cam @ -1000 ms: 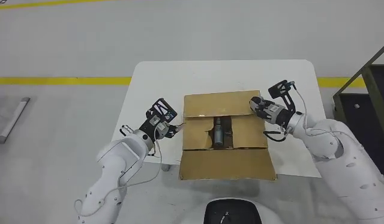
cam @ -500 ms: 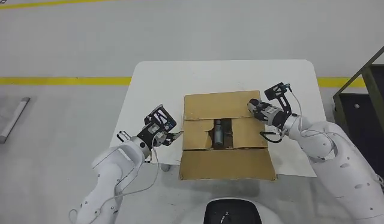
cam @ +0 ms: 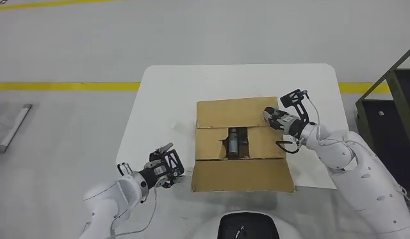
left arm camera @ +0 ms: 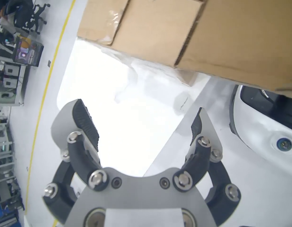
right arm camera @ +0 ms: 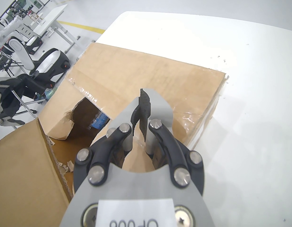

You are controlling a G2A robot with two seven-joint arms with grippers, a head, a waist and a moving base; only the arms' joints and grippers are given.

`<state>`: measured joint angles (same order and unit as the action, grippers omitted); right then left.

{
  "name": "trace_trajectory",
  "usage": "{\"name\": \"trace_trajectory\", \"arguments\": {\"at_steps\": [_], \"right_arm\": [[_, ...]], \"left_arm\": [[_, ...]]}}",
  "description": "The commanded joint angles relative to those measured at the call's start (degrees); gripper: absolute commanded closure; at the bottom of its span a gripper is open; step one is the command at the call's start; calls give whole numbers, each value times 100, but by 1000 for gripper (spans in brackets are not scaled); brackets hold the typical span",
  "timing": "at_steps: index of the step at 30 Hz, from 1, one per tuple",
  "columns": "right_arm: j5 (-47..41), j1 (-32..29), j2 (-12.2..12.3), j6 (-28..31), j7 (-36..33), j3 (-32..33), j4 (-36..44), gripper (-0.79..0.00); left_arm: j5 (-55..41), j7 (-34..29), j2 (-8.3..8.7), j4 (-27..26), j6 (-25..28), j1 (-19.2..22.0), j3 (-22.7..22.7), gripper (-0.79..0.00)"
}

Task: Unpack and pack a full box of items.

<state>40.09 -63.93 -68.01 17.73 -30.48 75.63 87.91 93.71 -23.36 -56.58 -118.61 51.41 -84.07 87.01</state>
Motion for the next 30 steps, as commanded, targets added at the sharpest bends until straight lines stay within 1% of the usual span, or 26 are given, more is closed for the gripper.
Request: {"name": "trace_trajectory", "arguments": {"at_steps": [1, 3, 5, 7, 11, 13, 15, 17, 19, 24, 27, 28, 30], "right_arm": [[-7, -4, 3, -9, -6, -4, 10, 0], [-23, -7, 6, -16, -7, -5, 22, 0], [-27, -9, 9, -33, -16, -5, 28, 0], [-5, -20, 13, -38, -19, -13, 55, 0], [-5, -65, 22, -53, -24, -14, 94, 0], [-9, -83, 26, -58, -30, -13, 113, 0], [-1, -108, 30, -73, -43, -20, 151, 0], [12, -141, 36, -84, -60, -24, 226, 0], [19, -179, 42, -86, -69, -16, 295, 0], [83, -220, 62, -141, -54, 43, 466, 0], [191, -224, 76, -328, -16, 135, 578, 0], [352, -198, 83, -534, 18, 199, 639, 0], [647, -195, 89, -815, 106, 232, 855, 0]], "left_arm": [[125, 171, 16, -15, 144, -8, -66, -785], [568, 226, 50, -114, 432, 65, -215, -785], [835, 536, 71, -135, 561, 164, -366, -785], [940, 792, 75, -23, 442, 220, -448, -785], [1179, 1054, 84, 44, 305, 338, -600, -785], [1230, 1185, 82, 72, 148, 408, -635, -785], [1267, 1249, 79, 102, 9, 476, -666, -785], [1294, 1352, 84, 74, 62, 557, -721, -785], [1301, 1386, 82, 91, -13, 619, -743, -785], [1096, 1404, 49, 206, -377, 771, -799, -785], [884, 1338, 16, 277, -597, 915, -879, -785], [831, 1296, 2, 299, -693, 981, -913, -785], [1045, 1158, -17, 297, -853, 1138, -1059, -785]]}}
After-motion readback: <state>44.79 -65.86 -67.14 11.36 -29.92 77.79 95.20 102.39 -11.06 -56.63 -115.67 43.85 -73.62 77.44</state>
